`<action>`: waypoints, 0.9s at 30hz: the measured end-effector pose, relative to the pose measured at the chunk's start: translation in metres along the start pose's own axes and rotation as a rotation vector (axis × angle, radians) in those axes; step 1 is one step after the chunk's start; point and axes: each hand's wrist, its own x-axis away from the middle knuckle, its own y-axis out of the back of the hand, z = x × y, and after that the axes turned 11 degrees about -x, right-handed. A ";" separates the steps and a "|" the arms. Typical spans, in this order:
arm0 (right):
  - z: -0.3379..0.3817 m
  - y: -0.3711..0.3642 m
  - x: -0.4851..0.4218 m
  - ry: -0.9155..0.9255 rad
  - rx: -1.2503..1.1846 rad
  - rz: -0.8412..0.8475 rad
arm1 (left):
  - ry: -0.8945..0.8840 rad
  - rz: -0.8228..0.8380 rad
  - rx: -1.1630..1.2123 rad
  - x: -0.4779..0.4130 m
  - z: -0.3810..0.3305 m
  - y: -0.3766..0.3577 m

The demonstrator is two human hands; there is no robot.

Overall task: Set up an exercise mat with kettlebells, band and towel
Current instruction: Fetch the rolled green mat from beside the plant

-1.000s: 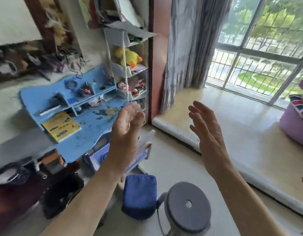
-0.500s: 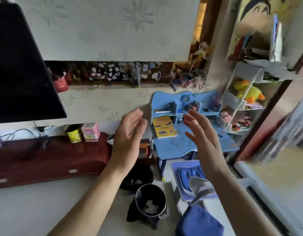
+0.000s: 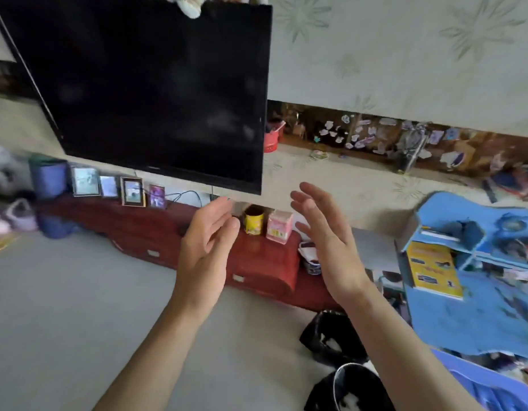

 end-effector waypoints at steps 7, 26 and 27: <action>-0.061 -0.099 -0.099 -0.065 -0.078 0.199 | 0.076 -0.224 -0.092 -0.067 0.055 0.079; -0.159 -0.372 -0.357 -0.175 -0.265 0.624 | 0.182 -0.796 -0.143 -0.285 0.154 0.265; -0.166 -0.391 -0.364 -0.179 -0.258 0.641 | 0.182 -0.811 -0.148 -0.292 0.162 0.280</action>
